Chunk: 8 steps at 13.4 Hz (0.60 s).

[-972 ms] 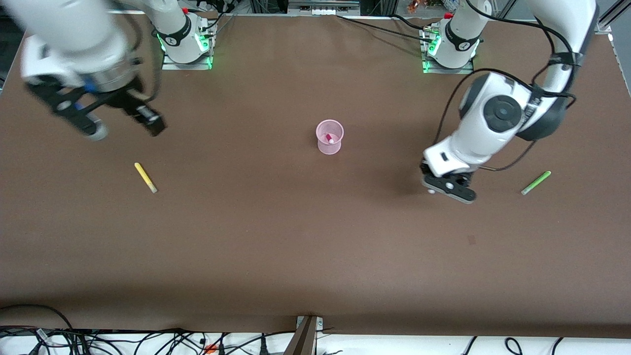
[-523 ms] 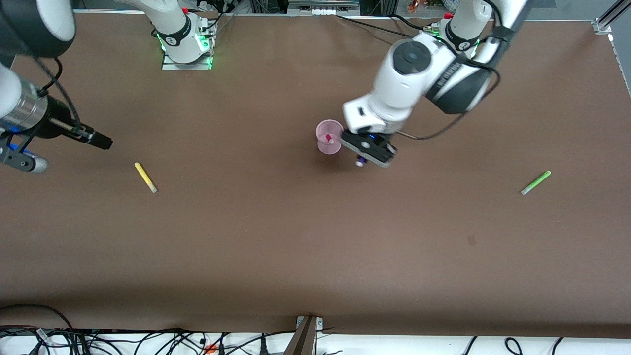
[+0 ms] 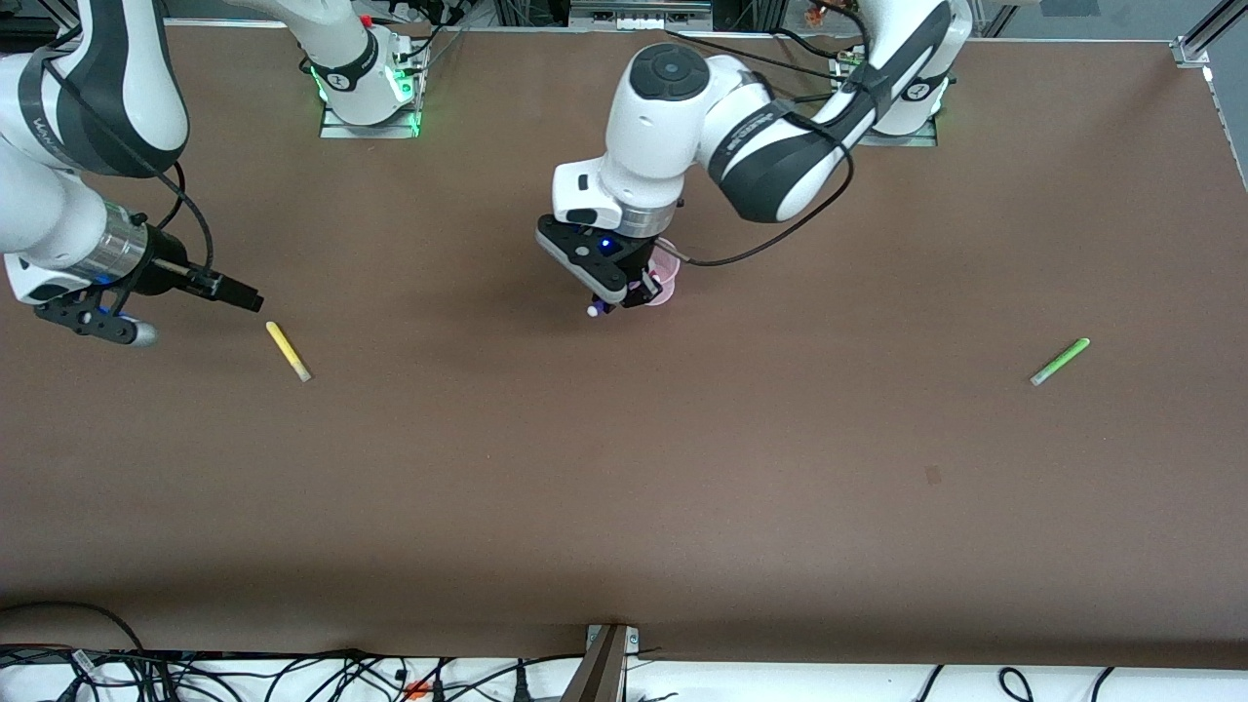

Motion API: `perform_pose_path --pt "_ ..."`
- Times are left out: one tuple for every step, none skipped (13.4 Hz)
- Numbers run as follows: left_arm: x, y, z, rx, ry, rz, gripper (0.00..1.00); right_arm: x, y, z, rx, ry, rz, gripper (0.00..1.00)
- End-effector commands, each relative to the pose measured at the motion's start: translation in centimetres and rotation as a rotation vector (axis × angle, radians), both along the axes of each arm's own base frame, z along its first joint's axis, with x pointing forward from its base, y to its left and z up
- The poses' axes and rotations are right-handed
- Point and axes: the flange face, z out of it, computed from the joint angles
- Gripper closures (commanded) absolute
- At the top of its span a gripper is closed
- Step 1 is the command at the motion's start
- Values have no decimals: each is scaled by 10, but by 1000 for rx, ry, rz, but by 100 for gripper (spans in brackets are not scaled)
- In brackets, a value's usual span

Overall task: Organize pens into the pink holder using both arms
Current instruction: 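Move the blue marker above the pink cup with the left gripper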

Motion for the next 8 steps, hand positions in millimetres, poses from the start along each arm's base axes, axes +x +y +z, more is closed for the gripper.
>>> perform_pose_path --pt "5 -3 -15 78 -63 -41 100 -8 3 10 32 -22 64 1" --pt "2 -2 -26 101 -60 -56 100 -6 2 12 26 -29 64 1" --pt "0 2 -40 129 -75 -75 100 -6 2 11 25 -25 66 1" --pt "-4 4 -56 122 -103 -104 100 -7 3 13 28 -26 65 1" --pt "-5 11 -74 87 -116 -121 100 -7 0 16 28 -31 61 1" --pt "-4 20 -86 60 -122 -127 100 -6 -6 21 25 -43 52 1" --pt "-5 22 -88 49 -126 -131 100 -4 -12 25 22 -54 42 1" --pt "-6 22 -84 49 -131 -131 100 -3 -19 28 10 -62 37 1"
